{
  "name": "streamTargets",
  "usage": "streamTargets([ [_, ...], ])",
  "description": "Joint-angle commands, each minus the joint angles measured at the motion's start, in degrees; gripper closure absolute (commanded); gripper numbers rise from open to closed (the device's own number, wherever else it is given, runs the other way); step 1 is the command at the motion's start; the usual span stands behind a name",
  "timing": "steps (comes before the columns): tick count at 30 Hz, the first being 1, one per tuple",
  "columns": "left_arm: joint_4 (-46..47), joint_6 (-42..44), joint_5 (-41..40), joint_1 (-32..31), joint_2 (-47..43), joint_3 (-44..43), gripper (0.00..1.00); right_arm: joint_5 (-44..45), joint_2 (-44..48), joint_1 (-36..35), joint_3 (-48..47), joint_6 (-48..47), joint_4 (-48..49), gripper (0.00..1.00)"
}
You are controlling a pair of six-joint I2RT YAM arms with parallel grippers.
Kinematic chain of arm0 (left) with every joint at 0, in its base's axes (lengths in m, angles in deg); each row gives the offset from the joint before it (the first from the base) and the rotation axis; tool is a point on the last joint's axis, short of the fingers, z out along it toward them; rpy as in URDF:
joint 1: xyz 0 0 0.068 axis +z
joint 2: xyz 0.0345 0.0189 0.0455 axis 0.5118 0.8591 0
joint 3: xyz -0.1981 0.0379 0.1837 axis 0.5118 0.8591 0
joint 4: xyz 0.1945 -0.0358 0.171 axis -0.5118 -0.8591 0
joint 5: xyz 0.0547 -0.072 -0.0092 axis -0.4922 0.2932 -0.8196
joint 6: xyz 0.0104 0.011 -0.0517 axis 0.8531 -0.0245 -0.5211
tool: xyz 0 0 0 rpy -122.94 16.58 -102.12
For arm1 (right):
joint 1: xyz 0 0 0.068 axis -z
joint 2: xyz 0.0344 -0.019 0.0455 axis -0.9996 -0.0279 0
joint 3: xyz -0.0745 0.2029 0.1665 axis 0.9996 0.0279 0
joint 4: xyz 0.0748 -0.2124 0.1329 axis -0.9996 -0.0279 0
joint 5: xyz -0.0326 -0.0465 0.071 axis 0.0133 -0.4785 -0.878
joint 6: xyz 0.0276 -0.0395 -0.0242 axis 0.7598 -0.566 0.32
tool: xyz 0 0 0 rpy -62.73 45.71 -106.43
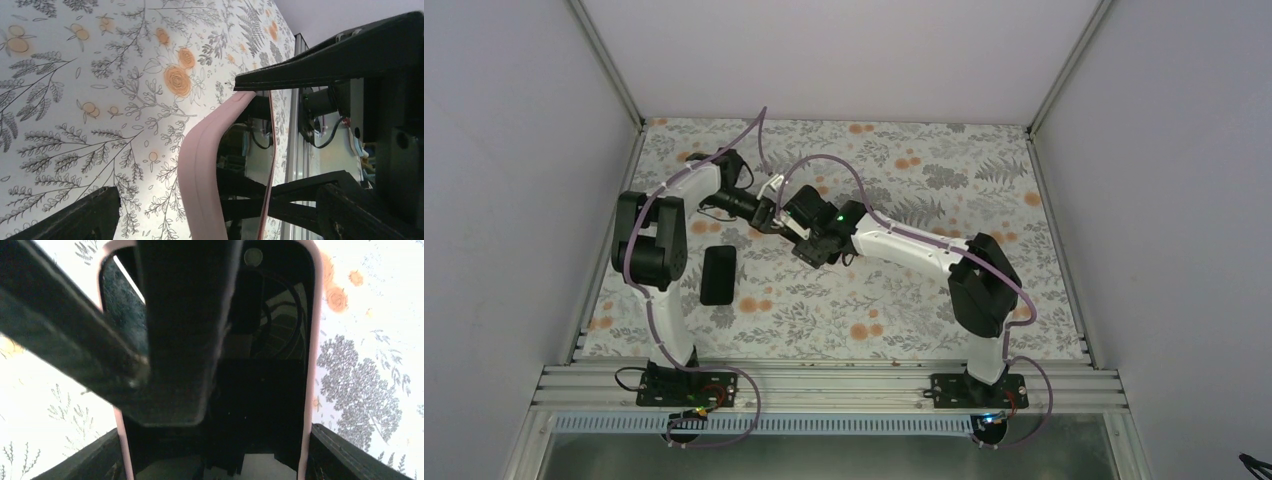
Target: Take the phone out of the phone case
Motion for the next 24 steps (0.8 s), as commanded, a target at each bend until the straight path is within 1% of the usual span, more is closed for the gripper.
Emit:
streamTargets([
  [1, -2.4, 2.6, 3.4, -1.1, 1.6, -2.9, 0.04, 1.6, -0.5, 0.3, -4.0, -0.8, 2.8, 0.35],
  [3, -3.0, 3.2, 3.7, -1.4, 1.7, -3.4, 0.09, 1.8, -0.8, 0.3, -4.3, -0.9, 2.9, 0.35],
  [8, -4.2, 4.3, 3.3, -1.6, 1.7, -3.5, 0.26, 1.8, -1.3, 0.3, -4.2, -1.1, 3.0, 0.35],
  [11, -5.4, 5.6, 3.0, -1.5, 1.7, -3.4, 0.33, 2.5, -1.2, 0.4, -4.1, -1.1, 3.3, 0.35],
  [14, -6.6, 6.8, 3.0, -1.5, 1.4, -3.3, 0.45, 3.6, -1.0, 0.6, -3.3, -1.3, 3.9, 0.36],
  [17, -7.7, 7.8, 3.1, -1.6, 1.2, -3.5, 0.53, 4.7, -0.9, 0.6, -2.6, -1.7, 4.6, 0.36],
  [20, -7.5, 7.9, 3.0, -1.6, 1.3, -3.4, 0.59, 4.0, -0.9, 0.5, -2.9, -1.5, 4.6, 0.36],
  [24, -7.3, 8.0, 3.6, -1.6, 1.3, -3.9, 0.73, 2.7, -0.4, 0.6, -3.1, -1.4, 4.2, 0.36],
])
